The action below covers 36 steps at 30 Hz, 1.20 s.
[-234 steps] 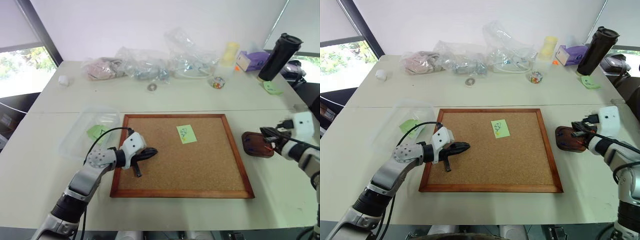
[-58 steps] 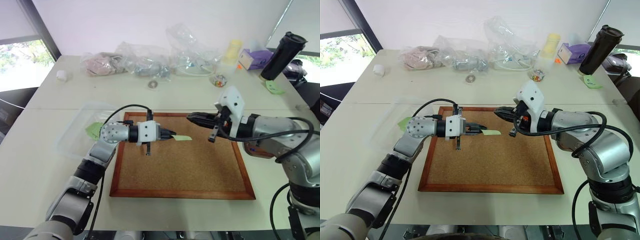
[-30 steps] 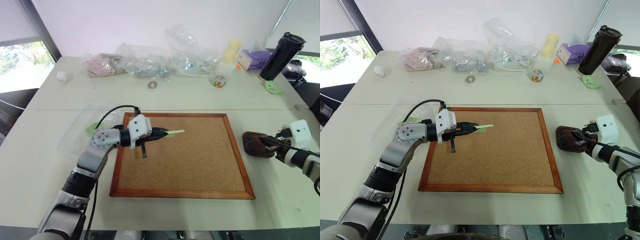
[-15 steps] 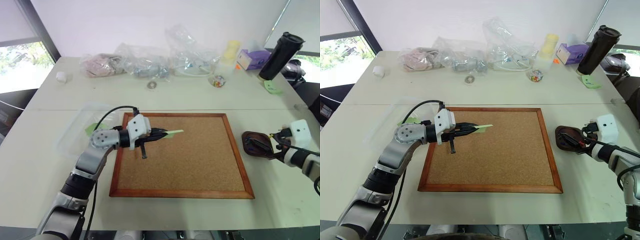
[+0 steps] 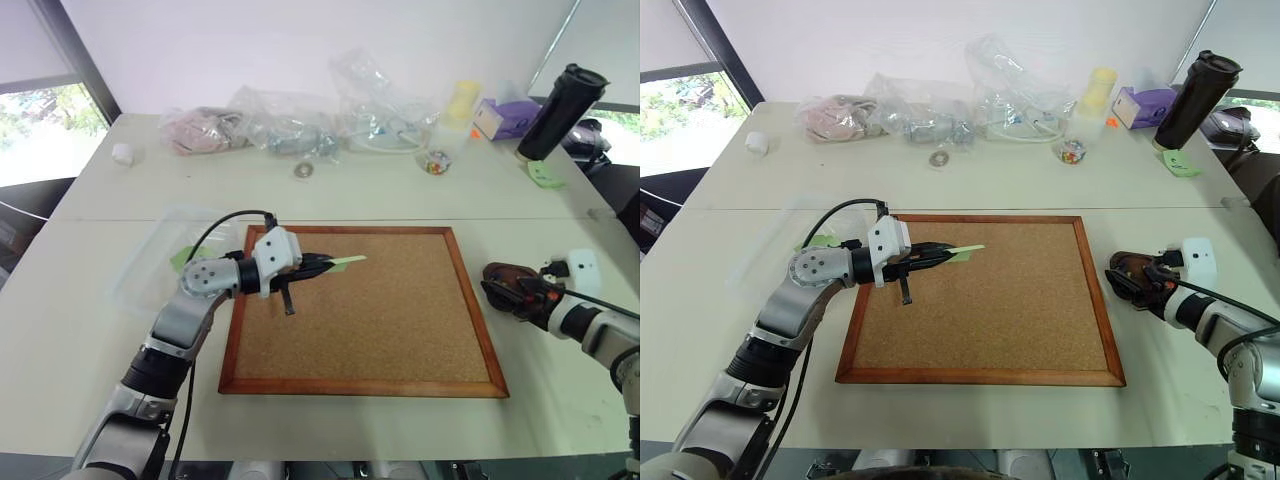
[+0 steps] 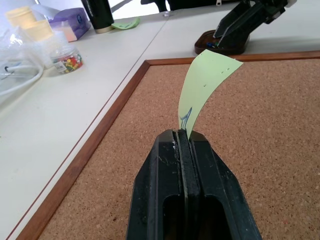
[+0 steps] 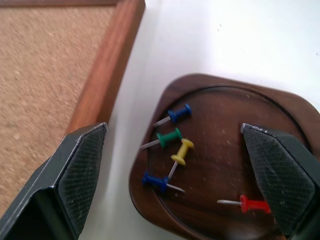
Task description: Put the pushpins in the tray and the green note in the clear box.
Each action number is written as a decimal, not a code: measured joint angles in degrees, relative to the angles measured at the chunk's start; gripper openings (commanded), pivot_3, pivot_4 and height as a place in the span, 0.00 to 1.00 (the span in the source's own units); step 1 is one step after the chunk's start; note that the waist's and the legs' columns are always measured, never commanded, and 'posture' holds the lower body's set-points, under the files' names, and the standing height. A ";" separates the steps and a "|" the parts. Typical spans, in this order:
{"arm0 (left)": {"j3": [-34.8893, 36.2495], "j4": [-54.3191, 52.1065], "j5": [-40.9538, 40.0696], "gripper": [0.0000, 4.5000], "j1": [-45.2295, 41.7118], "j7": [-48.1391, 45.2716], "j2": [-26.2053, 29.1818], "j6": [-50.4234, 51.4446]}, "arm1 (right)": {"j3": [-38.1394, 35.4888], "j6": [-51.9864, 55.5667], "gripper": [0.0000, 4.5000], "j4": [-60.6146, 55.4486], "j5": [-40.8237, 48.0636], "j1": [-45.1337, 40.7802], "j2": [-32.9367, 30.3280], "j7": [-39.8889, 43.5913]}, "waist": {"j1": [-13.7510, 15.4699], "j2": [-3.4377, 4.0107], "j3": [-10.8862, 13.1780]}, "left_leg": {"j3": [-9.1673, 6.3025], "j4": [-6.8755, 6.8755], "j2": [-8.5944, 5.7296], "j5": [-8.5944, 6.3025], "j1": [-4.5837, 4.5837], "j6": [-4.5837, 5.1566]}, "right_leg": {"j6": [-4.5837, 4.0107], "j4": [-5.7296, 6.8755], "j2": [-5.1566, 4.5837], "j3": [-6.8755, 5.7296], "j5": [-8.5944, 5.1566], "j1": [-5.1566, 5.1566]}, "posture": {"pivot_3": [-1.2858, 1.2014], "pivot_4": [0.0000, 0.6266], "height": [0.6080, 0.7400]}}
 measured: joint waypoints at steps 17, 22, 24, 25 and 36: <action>7.24 -13.55 -6.73 0.01 -4.15 2.79 5.84 12.59 | 10.39 8.50 0.99 -23.87 13.91 -9.31 -2.48 3.63 | -0.15 -0.04 0.05 | -0.06 0.01 0.02 0.00 -0.05 0.01 | 0.00 0.03 0.00 -0.01 0.00 -0.05 | 0.52 0.24 1.00; 16.00 -19.75 -10.19 0.01 -5.89 9.12 11.45 22.87 | 17.78 5.24 0.99 -21.51 10.70 -10.84 -1.72 4.73 | -0.11 -0.05 0.05 | -0.05 0.00 -0.01 -0.01 -0.07 0.01 | 0.00 0.00 -0.04 -0.02 0.00 -0.06 | 0.52 0.24 1.00; 19.32 -20.51 -10.00 0.01 -3.55 10.44 14.95 24.54 | 19.72 4.01 0.99 -20.00 9.70 -11.99 -0.92 5.38 | -0.27 -0.06 0.05 | -0.04 0.00 -0.02 0.00 -0.05 0.00 | 0.01 0.00 -0.04 -0.02 0.00 -0.06 | 0.52 0.24 1.00; 21.08 -20.42 -9.65 0.01 -1.27 10.86 16.82 24.89 | 20.38 3.30 0.99 -19.29 9.34 -12.52 -0.55 5.80 | -0.46 -0.05 0.06 | -0.03 0.00 -0.02 0.00 -0.03 0.00 | 0.00 0.02 -0.04 0.00 0.00 -0.08 | 0.52 0.24 1.00; 29.94 -7.09 -4.71 0.01 15.76 9.97 23.79 19.95 | 26.29 -1.91 0.99 -12.61 3.67 -17.85 -0.03 10.62 | 0.23 -0.21 0.15 | -0.05 0.00 -0.08 0.00 -0.13 -0.01 | -0.01 -0.01 -0.25 -0.09 0.00 -0.13 | 0.52 0.24 1.00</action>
